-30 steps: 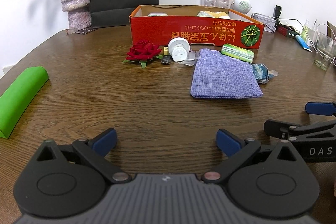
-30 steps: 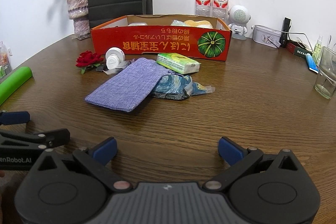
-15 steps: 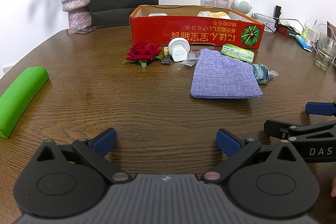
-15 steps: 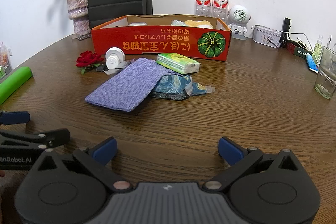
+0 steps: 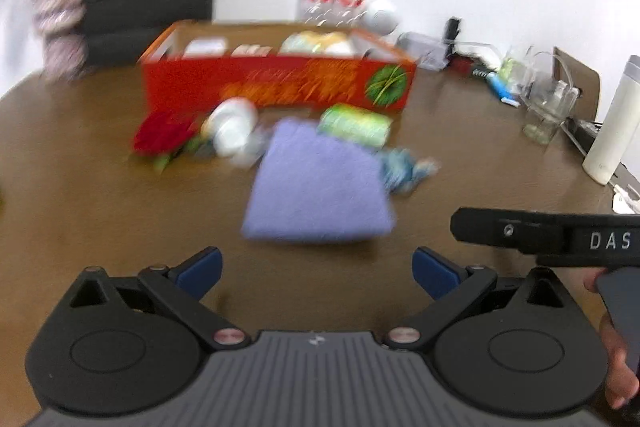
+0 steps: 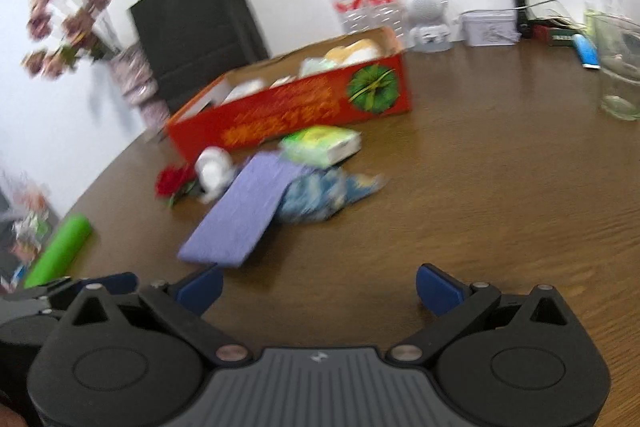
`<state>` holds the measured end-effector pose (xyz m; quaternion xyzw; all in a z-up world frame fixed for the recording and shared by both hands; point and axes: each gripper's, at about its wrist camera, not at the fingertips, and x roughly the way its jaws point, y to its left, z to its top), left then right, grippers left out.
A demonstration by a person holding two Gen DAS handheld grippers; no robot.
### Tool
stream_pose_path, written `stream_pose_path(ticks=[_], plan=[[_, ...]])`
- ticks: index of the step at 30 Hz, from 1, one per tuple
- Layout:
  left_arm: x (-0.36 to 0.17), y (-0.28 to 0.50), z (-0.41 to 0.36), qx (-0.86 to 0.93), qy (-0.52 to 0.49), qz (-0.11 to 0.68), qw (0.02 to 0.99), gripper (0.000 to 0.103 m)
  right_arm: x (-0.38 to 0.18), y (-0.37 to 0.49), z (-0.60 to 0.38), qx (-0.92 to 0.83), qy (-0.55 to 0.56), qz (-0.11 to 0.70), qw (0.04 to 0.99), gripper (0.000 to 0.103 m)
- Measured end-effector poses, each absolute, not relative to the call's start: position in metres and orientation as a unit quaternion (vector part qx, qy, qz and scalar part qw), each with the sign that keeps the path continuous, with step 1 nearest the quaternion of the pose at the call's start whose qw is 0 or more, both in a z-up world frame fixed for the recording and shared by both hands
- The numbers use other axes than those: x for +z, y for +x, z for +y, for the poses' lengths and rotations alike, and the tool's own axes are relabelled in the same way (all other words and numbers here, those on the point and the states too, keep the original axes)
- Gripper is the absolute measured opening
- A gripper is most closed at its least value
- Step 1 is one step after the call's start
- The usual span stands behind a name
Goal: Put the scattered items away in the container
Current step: 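Grasp the purple cloth with the left tool while the right tool grasps the blue pouch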
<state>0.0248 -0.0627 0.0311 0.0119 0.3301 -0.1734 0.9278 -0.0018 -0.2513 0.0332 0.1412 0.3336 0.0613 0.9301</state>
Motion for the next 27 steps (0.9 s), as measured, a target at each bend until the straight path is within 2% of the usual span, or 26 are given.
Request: stream_pose_path(ticks=[4,5,6,7,8,9,10,12,13,15,19,21,22,23,25,26,27], plan=[[0.025,0.052,-0.094,-0.205,0.051,0.351,0.912,0.101,0.041,0.006,-0.269,0.02,0.131,0.326,0.936,0.103],[0.021,0.058,-0.097,-0.209,0.052,0.364,0.906,0.086,0.042,0.008,-0.272,0.017,0.133,0.326,0.936,0.103],[0.019,0.06,-0.098,-0.203,0.052,0.365,0.907,0.081,0.041,0.009,-0.275,0.017,0.136,0.326,0.936,0.103],[0.019,0.058,-0.096,-0.193,0.057,0.353,0.914,0.055,0.04,0.011,-0.276,0.018,0.138,0.325,0.935,0.103],[0.019,0.058,-0.094,-0.191,0.057,0.348,0.916,0.038,0.039,0.014,-0.275,0.019,0.139,0.326,0.935,0.103],[0.019,0.058,-0.089,-0.198,0.05,0.347,0.915,0.036,0.038,0.018,-0.274,0.021,0.137,0.327,0.935,0.103],[0.019,0.058,-0.083,-0.206,0.033,0.346,0.915,0.026,0.036,0.021,-0.272,0.024,0.135,0.328,0.935,0.103],[0.017,0.061,-0.069,-0.217,-0.006,0.353,0.91,0.015,0.034,0.032,-0.264,0.037,0.125,0.332,0.934,0.103],[0.018,0.062,-0.063,-0.217,-0.024,0.358,0.908,0.006,0.033,0.038,-0.259,0.048,0.12,0.332,0.935,0.103],[0.023,0.057,-0.049,-0.216,-0.053,0.353,0.909,0.003,0.031,0.05,-0.25,0.076,0.115,0.331,0.934,0.102],[0.042,0.03,-0.019,-0.213,-0.099,0.315,0.92,0.003,0.024,0.077,-0.225,0.119,0.102,0.349,0.924,0.085],[0.042,0.023,0.0,-0.198,-0.139,0.33,0.912,0.003,0.021,0.081,-0.214,0.12,0.07,0.357,0.924,0.072],[0.04,0.018,0.008,-0.197,-0.156,0.334,0.908,0.003,0.019,0.08,-0.207,0.117,0.048,0.361,0.924,0.062],[0.04,0.013,0.017,-0.199,-0.173,0.337,0.904,0.003,0.018,0.076,-0.201,0.111,0.025,0.354,0.928,0.047],[0.042,0.0,0.031,-0.214,-0.207,0.342,0.891,0.003,0.018,0.066,-0.195,0.1,0.002,0.351,0.931,0.033],[0.046,-0.007,0.036,-0.231,-0.221,0.34,0.885,0.003,0.02,0.062,-0.194,0.1,0.002,0.35,0.931,0.019],[0.052,-0.014,0.038,-0.248,-0.227,0.333,0.881,0.003,0.022,0.057,-0.195,0.106,0.003,0.35,0.931,0.014]])
